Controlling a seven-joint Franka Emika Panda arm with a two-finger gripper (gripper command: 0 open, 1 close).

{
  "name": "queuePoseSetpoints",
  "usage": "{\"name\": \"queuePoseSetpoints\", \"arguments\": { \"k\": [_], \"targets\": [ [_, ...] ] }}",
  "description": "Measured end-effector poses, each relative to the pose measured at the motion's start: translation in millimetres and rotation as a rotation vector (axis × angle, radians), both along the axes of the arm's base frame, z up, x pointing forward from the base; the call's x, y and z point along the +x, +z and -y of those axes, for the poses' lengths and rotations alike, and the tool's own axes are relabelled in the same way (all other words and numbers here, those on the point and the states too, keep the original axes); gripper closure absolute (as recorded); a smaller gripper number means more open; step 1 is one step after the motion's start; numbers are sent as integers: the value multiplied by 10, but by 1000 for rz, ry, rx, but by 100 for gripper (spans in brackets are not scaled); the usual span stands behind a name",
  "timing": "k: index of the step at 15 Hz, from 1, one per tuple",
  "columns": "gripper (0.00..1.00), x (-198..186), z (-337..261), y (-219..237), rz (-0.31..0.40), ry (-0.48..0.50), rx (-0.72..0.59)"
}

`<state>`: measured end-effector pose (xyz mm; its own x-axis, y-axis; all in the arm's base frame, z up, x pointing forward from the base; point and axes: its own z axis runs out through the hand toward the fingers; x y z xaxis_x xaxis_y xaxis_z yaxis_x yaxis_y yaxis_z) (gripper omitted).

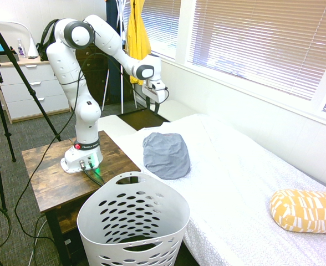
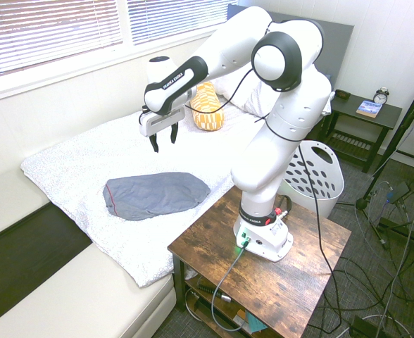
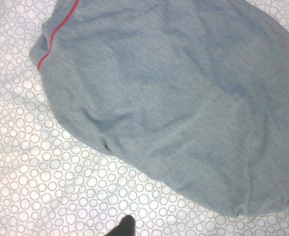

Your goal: Put my clothes in the laundry bag

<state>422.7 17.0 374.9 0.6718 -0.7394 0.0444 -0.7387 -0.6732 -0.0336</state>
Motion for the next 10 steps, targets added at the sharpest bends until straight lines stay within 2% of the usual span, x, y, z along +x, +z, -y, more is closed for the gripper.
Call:
{"name": "queuePoseSetpoints", "arguments": {
  "k": [5, 10],
  "targets": [
    [0, 166, -130, -7, 8, 34, 9],
    [0, 617, -662, -444, -43, 110, 16]
  ]
}}
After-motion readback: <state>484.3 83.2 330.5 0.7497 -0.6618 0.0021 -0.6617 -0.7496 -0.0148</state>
